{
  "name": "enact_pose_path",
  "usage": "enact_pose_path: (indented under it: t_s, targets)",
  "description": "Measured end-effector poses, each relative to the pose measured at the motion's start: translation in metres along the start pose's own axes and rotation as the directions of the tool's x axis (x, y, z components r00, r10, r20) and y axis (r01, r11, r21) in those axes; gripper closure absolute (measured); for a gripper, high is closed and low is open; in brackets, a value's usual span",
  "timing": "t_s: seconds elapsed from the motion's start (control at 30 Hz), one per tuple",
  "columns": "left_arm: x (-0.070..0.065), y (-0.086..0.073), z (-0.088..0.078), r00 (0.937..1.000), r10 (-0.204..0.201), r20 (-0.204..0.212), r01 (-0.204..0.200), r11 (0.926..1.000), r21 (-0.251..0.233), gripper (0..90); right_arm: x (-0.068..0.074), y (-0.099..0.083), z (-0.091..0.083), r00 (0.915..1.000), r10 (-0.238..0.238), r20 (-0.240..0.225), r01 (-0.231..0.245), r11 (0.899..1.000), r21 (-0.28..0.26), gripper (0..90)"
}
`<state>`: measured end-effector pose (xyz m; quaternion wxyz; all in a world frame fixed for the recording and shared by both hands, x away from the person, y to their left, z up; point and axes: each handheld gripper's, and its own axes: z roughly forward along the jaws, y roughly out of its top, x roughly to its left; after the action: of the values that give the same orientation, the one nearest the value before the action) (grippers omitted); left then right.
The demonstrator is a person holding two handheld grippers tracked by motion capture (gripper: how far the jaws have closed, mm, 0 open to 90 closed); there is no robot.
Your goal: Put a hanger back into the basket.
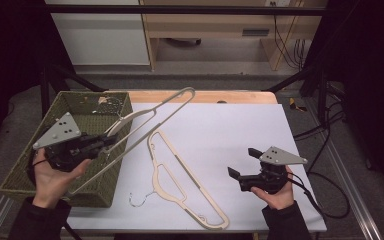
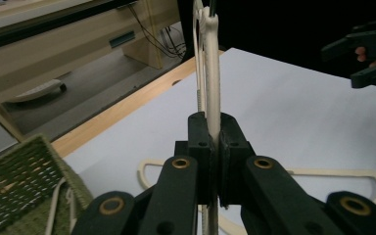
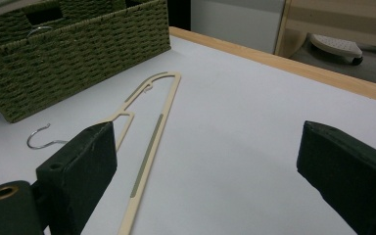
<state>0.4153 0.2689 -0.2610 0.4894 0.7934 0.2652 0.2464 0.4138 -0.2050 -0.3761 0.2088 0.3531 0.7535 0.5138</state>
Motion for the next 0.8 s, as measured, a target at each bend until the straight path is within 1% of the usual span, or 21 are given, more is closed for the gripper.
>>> enact_pose_path:
  t_s: [0.03, 0.1, 0.13, 0.2, 0.23, 0.3, 0.33, 0.4, 0.5, 0.63, 0.73, 0.77, 0.8]
  targets:
    - [0.008, 0.000, -0.004, 0.9998, 0.012, -0.016, -0.012, 0.9999, -0.001, 86.3, 0.000, 0.000, 0.000, 1.0000, 0.002, 0.001, -0.002, 1.000, 0.000, 8.4]
    - [0.015, -0.001, -0.006, 0.9994, 0.001, -0.034, -0.001, 1.0000, 0.003, 86.3, -0.001, -0.001, 0.000, 1.0000, 0.004, 0.002, -0.004, 1.000, 0.003, 8.1]
    - [0.021, -0.002, -0.008, 0.9988, 0.003, -0.049, -0.003, 1.0000, 0.002, 86.3, -0.001, -0.001, -0.001, 1.0000, 0.005, 0.003, -0.005, 1.000, 0.004, 8.1]
    - [0.029, -0.004, -0.010, 0.9979, 0.010, -0.064, -0.010, 0.9999, 0.003, 86.2, -0.001, -0.002, -0.001, 1.0000, 0.005, 0.003, -0.005, 1.000, 0.003, 7.9]
    - [0.036, -0.007, -0.012, 0.9966, 0.008, -0.081, -0.007, 0.9999, 0.012, 86.3, -0.001, -0.002, -0.001, 1.0000, 0.005, 0.004, -0.005, 1.000, 0.003, 7.8]
    - [0.045, -0.011, -0.014, 0.9949, 0.004, -0.100, -0.002, 0.9998, 0.021, 86.2, -0.002, -0.002, -0.001, 1.0000, 0.001, 0.002, -0.001, 1.000, 0.004, 7.3]
    - [0.048, -0.013, -0.015, 0.9940, 0.002, -0.109, 0.001, 0.9997, 0.023, 86.2, -0.002, -0.002, -0.001, 1.0000, 0.006, 0.006, -0.006, 1.000, 0.002, 7.2]
    - [0.059, -0.019, -0.018, 0.9906, 0.005, -0.137, 0.000, 0.9993, 0.037, 86.2, -0.002, -0.002, -0.002, 1.0000, 0.007, 0.006, -0.007, 1.000, 0.002, 6.9]
    - [0.074, -0.027, -0.021, 0.9866, -0.007, -0.163, 0.016, 0.9983, 0.057, 86.2, -0.003, -0.002, -0.002, 0.9999, 0.006, 0.008, -0.006, 1.000, 0.002, 6.7]
    - [0.093, -0.040, -0.025, 0.9807, -0.037, -0.192, 0.052, 0.9957, 0.077, 86.2, -0.003, -0.003, -0.002, 0.9999, 0.006, 0.010, -0.006, 1.000, 0.003, 6.6]
    - [0.102, -0.050, -0.027, 0.9777, -0.031, -0.208, 0.051, 0.9944, 0.092, 86.2, -0.003, -0.003, -0.001, 0.9999, 0.005, 0.010, -0.005, 1.000, 0.004, 6.5]
    - [0.105, -0.053, -0.027, 0.9766, -0.027, -0.213, 0.046, 0.9954, 0.084, 86.2, -0.003, -0.003, -0.001, 0.9999, 0.004, 0.010, -0.004, 1.000, 0.005, 6.5]
    - [0.107, -0.055, -0.028, 0.9746, -0.029, -0.222, 0.049, 0.9948, 0.089, 86.2, -0.003, -0.003, -0.001, 0.9999, 0.004, 0.009, -0.004, 1.000, 0.006, 6.5]
